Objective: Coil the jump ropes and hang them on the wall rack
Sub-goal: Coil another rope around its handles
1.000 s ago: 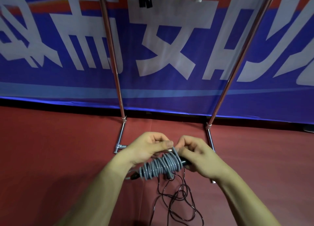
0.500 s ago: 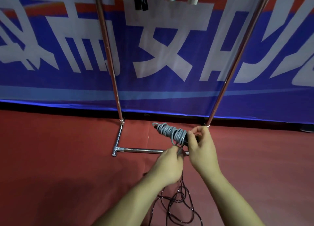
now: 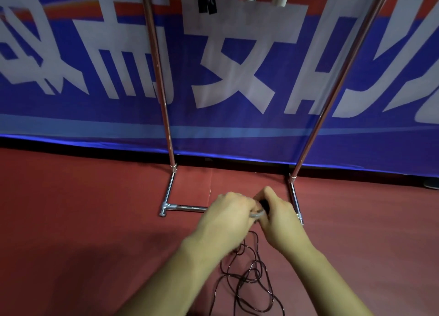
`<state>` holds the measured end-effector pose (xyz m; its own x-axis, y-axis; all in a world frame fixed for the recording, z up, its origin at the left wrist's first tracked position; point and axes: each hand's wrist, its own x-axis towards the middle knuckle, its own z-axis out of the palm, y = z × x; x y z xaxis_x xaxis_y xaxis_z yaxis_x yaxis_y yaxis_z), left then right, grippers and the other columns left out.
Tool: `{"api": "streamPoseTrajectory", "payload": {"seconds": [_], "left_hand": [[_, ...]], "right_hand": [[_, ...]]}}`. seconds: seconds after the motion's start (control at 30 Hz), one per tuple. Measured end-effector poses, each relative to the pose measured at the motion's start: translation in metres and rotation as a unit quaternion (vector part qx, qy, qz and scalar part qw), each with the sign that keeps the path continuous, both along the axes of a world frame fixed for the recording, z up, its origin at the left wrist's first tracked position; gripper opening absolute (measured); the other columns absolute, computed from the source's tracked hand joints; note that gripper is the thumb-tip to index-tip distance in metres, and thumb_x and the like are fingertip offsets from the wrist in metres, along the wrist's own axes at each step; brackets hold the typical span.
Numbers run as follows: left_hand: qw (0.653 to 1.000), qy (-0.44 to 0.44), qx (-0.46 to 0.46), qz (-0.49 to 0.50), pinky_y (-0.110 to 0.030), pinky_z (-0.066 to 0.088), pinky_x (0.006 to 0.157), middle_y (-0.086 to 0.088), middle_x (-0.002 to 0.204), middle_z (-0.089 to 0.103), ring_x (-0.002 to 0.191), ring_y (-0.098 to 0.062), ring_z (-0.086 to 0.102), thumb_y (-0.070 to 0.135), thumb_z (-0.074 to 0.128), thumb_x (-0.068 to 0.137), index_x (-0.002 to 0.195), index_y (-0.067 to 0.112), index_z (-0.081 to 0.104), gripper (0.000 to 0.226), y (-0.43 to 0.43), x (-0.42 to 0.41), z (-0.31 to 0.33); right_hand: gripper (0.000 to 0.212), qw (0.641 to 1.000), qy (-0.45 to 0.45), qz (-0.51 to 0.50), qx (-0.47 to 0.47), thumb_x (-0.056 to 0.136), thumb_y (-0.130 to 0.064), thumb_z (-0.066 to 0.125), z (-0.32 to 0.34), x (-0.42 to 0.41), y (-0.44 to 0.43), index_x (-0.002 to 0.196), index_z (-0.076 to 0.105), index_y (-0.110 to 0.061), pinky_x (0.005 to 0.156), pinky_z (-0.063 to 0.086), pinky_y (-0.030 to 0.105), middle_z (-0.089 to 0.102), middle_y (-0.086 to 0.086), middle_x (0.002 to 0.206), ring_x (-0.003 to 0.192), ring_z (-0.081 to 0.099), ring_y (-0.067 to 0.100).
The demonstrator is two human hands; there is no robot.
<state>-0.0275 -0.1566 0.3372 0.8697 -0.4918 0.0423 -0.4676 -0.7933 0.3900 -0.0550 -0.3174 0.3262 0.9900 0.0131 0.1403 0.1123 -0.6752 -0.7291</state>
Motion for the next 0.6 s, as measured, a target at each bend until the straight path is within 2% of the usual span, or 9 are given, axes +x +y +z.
{"api": "streamPoseTrajectory", "payload": {"seconds": [0.07, 0.13, 0.17, 0.27, 0.37, 0.43, 0.5, 0.53, 0.6], "left_hand": [[0.989, 0.065, -0.132, 0.012, -0.027, 0.045, 0.068, 0.007, 0.072, 0.063, 0.067, -0.004, 0.054, 0.037, 0.06, 0.096, 0.084, 0.023, 0.068, 0.021, 0.014, 0.007, 0.007], [0.964, 0.069, -0.255, 0.031, -0.027, 0.045, 0.068, 0.008, 0.072, 0.058, 0.067, -0.004, 0.053, 0.035, 0.062, 0.095, 0.081, 0.024, 0.067, 0.019, 0.022, 0.01, 0.016], [0.958, 0.074, -0.276, 0.037, -0.029, 0.047, 0.072, 0.007, 0.076, 0.058, 0.071, -0.005, 0.055, 0.033, 0.06, 0.094, 0.082, 0.025, 0.065, 0.015, 0.024, 0.009, 0.02], [0.958, 0.159, -0.225, 0.081, -0.038, 0.05, 0.078, 0.004, 0.082, 0.063, 0.078, -0.015, 0.059, 0.032, 0.047, 0.095, 0.085, 0.027, 0.054, 0.013, 0.018, 0.008, 0.026], [0.941, 0.288, -0.112, 0.138, -0.037, 0.044, 0.087, -0.007, 0.106, 0.064, 0.097, -0.025, 0.056, 0.042, 0.03, 0.1, 0.089, 0.02, 0.054, 0.035, 0.018, 0.005, 0.035], [0.923, 0.341, -0.082, 0.16, -0.037, 0.041, 0.091, -0.011, 0.121, 0.062, 0.108, -0.027, 0.055, 0.052, 0.024, 0.1, 0.104, 0.018, 0.061, 0.05, 0.017, 0.005, 0.036], [0.905, 0.367, -0.106, 0.187, -0.037, 0.043, 0.094, -0.009, 0.125, 0.064, 0.111, -0.024, 0.058, 0.06, 0.025, 0.094, 0.113, 0.017, 0.065, 0.062, 0.015, 0.004, 0.037], [0.892, 0.381, -0.141, 0.196, -0.038, 0.046, 0.097, -0.007, 0.121, 0.068, 0.109, -0.023, 0.062, 0.064, 0.027, 0.087, 0.108, 0.019, 0.069, 0.065, 0.014, 0.004, 0.033], [0.858, 0.418, -0.214, 0.207, -0.044, 0.052, 0.098, -0.003, 0.106, 0.076, 0.1, -0.02, 0.069, 0.061, 0.034, 0.08, 0.085, 0.026, 0.074, 0.053, 0.013, 0.002, 0.03]], "right_hand": [[0.02, 0.998, 0.02, 0.043, 0.045, 0.097, -0.024, 0.062, 0.002, -0.001, -0.001, 0.084, 0.048, -0.027, 0.059, 0.043, 0.027, 0.062, -0.01, 0.068, 0.061, 0.052, 0.01], [0.019, 0.992, 0.032, 0.07, 0.095, 0.098, -0.03, 0.058, 0.008, -0.002, 0.002, 0.083, 0.047, -0.031, 0.062, 0.048, 0.039, 0.061, -0.001, 0.069, 0.061, 0.05, 0.019], [0.017, 0.989, 0.034, 0.09, 0.109, 0.098, -0.034, 0.056, 0.012, -0.003, 0.007, 0.083, 0.047, -0.031, 0.063, 0.048, 0.045, 0.059, 0.002, 0.07, 0.063, 0.049, 0.023], [0.015, 0.985, 0.03, 0.132, 0.11, 0.093, -0.039, 0.052, 0.017, -0.007, 0.019, 0.085, 0.049, -0.026, 0.064, 0.047, 0.051, 0.058, 0.005, 0.071, 0.065, 0.048, 0.026], [0.015, 0.984, 0.026, 0.137, 0.112, 0.092, -0.032, 0.05, 0.02, -0.011, 0.024, 0.081, 0.047, -0.022, 0.061, 0.046, 0.047, 0.055, 0.005, 0.067, 0.064, 0.046, 0.026], [0.015, 0.983, 0.028, 0.138, 0.121, 0.092, -0.026, 0.045, 0.024, -0.013, 0.026, 0.078, 0.043, -0.02, 0.061, 0.042, 0.04, 0.048, -0.002, 0.065, 0.064, 0.04, 0.018], [0.016, 0.977, 0.04, 0.153, 0.144, 0.092, -0.027, 0.047, 0.03, -0.014, 0.026, 0.078, 0.043, -0.02, 0.061, 0.038, 0.037, 0.046, -0.001, 0.066, 0.065, 0.038, 0.011], [0.016, 0.974, 0.051, 0.163, 0.147, 0.091, -0.029, 0.053, 0.032, -0.014, 0.025, 0.08, 0.046, -0.02, 0.061, 0.04, 0.038, 0.05, 0.002, 0.067, 0.065, 0.041, 0.011], [0.019, 0.97, 0.08, 0.178, 0.143, 0.087, -0.028, 0.069, 0.034, -0.013, 0.024, 0.085, 0.051, -0.02, 0.064, 0.048, 0.04, 0.062, 0.001, 0.073, 0.066, 0.054, 0.013]]}}
